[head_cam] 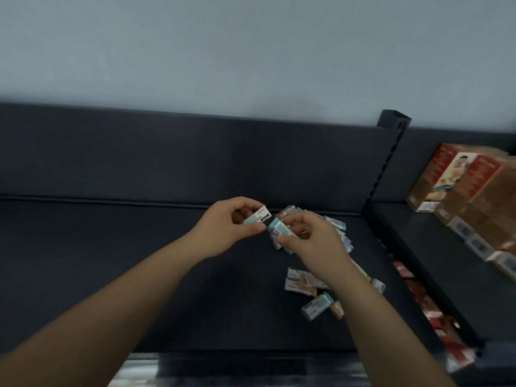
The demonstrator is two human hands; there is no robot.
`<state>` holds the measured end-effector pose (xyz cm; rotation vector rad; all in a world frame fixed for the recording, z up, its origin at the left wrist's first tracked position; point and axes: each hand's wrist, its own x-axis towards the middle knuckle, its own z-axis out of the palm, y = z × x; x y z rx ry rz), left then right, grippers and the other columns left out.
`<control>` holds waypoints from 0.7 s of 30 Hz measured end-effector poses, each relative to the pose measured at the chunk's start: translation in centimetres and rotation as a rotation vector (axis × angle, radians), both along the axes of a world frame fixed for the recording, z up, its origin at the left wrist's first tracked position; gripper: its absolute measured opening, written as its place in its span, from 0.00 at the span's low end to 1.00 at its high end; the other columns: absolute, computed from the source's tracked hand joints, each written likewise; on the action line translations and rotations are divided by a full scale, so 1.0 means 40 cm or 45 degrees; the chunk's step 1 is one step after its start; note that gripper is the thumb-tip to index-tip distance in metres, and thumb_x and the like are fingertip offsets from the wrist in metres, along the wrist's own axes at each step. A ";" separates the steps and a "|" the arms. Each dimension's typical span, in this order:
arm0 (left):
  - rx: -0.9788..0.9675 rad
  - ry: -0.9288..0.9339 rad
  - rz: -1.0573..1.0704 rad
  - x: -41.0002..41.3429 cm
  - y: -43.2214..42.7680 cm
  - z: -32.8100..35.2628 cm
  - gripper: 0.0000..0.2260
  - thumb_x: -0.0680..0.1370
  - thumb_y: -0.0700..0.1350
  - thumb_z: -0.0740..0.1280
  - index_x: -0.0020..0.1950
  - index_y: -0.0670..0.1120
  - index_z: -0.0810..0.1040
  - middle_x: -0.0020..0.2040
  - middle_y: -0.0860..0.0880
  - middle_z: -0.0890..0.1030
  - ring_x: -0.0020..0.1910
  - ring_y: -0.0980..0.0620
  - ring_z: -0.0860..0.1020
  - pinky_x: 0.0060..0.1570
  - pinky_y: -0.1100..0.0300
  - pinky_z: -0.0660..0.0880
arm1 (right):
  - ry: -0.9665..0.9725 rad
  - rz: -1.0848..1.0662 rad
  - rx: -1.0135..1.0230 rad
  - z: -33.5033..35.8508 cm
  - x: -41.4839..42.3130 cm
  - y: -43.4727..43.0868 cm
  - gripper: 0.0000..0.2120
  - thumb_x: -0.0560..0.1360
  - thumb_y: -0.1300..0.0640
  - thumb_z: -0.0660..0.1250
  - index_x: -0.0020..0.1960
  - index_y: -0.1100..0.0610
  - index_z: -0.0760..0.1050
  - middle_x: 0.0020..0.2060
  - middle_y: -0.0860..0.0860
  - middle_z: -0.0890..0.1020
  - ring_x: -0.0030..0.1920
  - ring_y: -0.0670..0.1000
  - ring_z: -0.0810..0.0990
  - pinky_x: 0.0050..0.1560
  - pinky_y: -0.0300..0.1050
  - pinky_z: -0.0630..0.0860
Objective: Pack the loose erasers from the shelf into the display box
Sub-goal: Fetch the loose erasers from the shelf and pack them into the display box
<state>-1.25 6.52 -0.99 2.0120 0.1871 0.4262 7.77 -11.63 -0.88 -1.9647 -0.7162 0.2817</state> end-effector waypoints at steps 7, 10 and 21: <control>-0.142 -0.002 0.167 -0.207 0.160 0.004 0.11 0.75 0.42 0.71 0.57 0.51 0.81 0.49 0.53 0.83 0.49 0.55 0.80 0.50 0.63 0.76 | -0.013 0.282 0.037 0.030 -0.132 0.191 0.07 0.71 0.57 0.74 0.46 0.46 0.81 0.39 0.42 0.84 0.41 0.38 0.81 0.42 0.35 0.76; -0.238 -0.046 0.233 -0.319 0.240 0.001 0.08 0.76 0.42 0.71 0.54 0.48 0.81 0.44 0.53 0.82 0.43 0.56 0.78 0.45 0.62 0.74 | 0.013 0.367 0.031 0.042 -0.223 0.295 0.08 0.70 0.54 0.74 0.48 0.47 0.81 0.41 0.43 0.84 0.42 0.39 0.82 0.45 0.37 0.77; -0.194 -0.021 0.526 -0.814 0.616 -0.014 0.11 0.73 0.46 0.74 0.54 0.55 0.79 0.38 0.47 0.78 0.38 0.53 0.77 0.44 0.54 0.73 | 0.151 0.580 0.103 0.024 -0.661 0.740 0.08 0.69 0.58 0.76 0.47 0.53 0.82 0.41 0.47 0.85 0.41 0.42 0.82 0.45 0.37 0.78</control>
